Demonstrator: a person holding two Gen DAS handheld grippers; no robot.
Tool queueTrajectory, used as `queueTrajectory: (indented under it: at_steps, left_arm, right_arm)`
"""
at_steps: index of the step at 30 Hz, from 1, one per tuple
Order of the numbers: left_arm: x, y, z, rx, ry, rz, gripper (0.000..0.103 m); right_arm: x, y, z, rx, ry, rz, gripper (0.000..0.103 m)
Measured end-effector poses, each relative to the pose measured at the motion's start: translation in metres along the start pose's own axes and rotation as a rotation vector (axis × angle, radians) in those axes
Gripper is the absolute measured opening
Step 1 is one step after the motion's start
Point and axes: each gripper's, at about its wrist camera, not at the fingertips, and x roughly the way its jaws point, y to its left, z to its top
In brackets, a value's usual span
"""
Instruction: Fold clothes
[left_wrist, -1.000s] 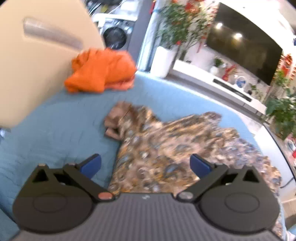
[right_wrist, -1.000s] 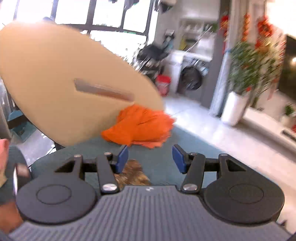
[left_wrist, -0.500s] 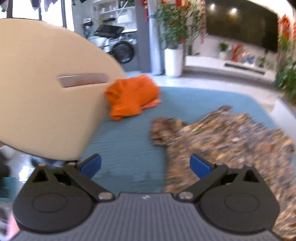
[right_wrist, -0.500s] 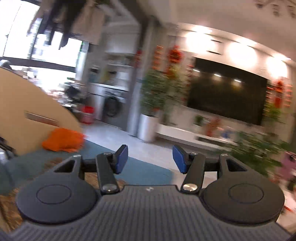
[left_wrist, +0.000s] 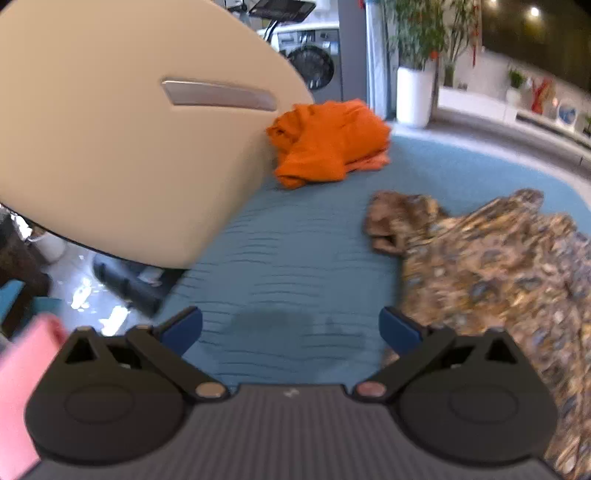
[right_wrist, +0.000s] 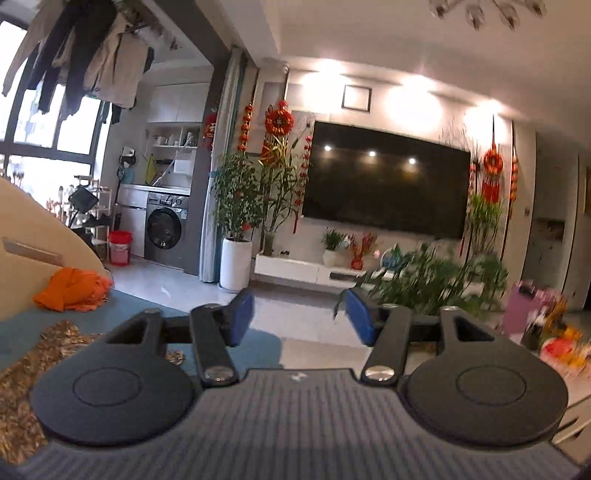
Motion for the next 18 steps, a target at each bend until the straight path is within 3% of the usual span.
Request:
queueTrajectory:
  at_steps: [5, 8, 13, 18]
  left_arm:
    - [-0.010, -0.053, -0.033, -0.026, -0.065, -0.112, 0.103]
    - [-0.020, -0.074, -0.049, 0.036, -0.074, -0.157, 0.103]
    - [-0.033, -0.080, -0.057, 0.154, -0.098, -0.133, 0.103]
    - [-0.023, -0.076, -0.065, 0.078, -0.085, -0.142, 0.103]
  right_arm:
    - [0.055, 0.033, -0.112, 0.113, -0.058, 0.149, 0.084]
    - [0.075, 0.064, -0.171, 0.132, 0.002, 0.178, 0.084]
    - [0.073, 0.055, -0.196, 0.213, 0.030, 0.196, 0.084]
    - [0.082, 0.061, -0.204, 0.162, -0.026, 0.196, 0.084]
